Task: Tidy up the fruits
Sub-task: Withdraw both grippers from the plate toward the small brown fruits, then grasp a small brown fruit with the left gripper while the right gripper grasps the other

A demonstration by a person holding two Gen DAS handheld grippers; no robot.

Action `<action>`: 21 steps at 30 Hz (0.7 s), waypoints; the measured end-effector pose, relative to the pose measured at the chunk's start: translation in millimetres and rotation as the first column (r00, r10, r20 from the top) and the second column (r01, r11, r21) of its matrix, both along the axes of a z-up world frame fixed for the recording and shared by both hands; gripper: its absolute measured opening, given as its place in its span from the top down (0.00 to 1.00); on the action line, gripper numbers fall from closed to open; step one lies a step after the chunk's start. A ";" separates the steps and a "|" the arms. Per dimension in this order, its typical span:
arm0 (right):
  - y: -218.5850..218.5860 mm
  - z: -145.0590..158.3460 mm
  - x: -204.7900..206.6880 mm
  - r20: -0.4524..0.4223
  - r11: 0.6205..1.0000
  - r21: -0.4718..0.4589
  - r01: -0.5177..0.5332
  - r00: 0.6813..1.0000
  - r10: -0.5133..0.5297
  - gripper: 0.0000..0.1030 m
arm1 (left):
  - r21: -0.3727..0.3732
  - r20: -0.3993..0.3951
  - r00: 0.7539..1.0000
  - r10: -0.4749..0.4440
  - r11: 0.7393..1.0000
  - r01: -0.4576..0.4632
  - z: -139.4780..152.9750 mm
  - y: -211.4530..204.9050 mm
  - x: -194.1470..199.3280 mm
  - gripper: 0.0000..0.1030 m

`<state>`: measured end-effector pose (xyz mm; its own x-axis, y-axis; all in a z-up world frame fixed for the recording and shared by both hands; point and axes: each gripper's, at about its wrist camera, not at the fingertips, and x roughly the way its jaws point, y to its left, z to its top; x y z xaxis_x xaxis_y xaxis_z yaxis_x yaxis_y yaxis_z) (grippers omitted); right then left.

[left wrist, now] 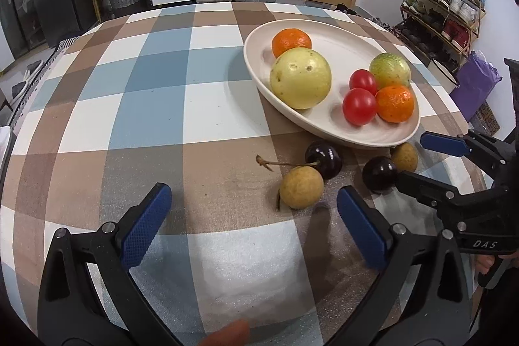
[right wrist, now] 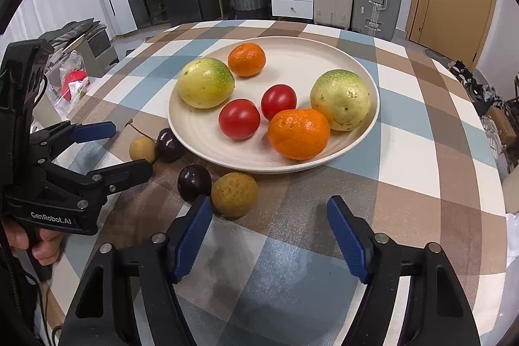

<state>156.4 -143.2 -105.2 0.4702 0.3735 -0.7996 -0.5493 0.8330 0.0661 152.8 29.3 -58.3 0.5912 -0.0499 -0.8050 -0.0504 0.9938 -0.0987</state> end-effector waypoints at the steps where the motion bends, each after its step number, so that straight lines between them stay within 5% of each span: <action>1: -0.1 -0.6 0.7 -0.004 1.000 0.004 -0.001 1.000 0.001 0.27 | -0.002 0.000 1.000 -0.006 1.000 0.006 0.1 -0.2 -0.7 0.04; 9: 1.0 -0.8 -0.5 -0.002 0.999 0.031 -0.030 1.000 0.030 0.37 | 0.020 0.015 0.995 -0.096 0.995 0.096 2.7 -14.0 -2.6 0.26; 14: -2.3 0.2 0.7 -0.030 0.994 0.098 -0.056 0.998 0.060 0.52 | 0.000 0.033 0.991 -0.132 0.991 0.132 5.4 -18.8 -5.8 0.57; 16: -3.4 0.3 1.2 -0.040 0.991 0.117 -0.059 0.997 0.064 0.56 | -0.026 0.036 0.989 -0.141 0.989 0.142 5.6 -17.4 -6.6 0.77; 21: -3.5 -0.2 -2.4 -0.051 0.985 0.155 -0.077 0.995 0.086 0.72 | -0.062 0.037 0.988 -0.150 0.986 0.152 5.6 -16.6 -11.1 0.77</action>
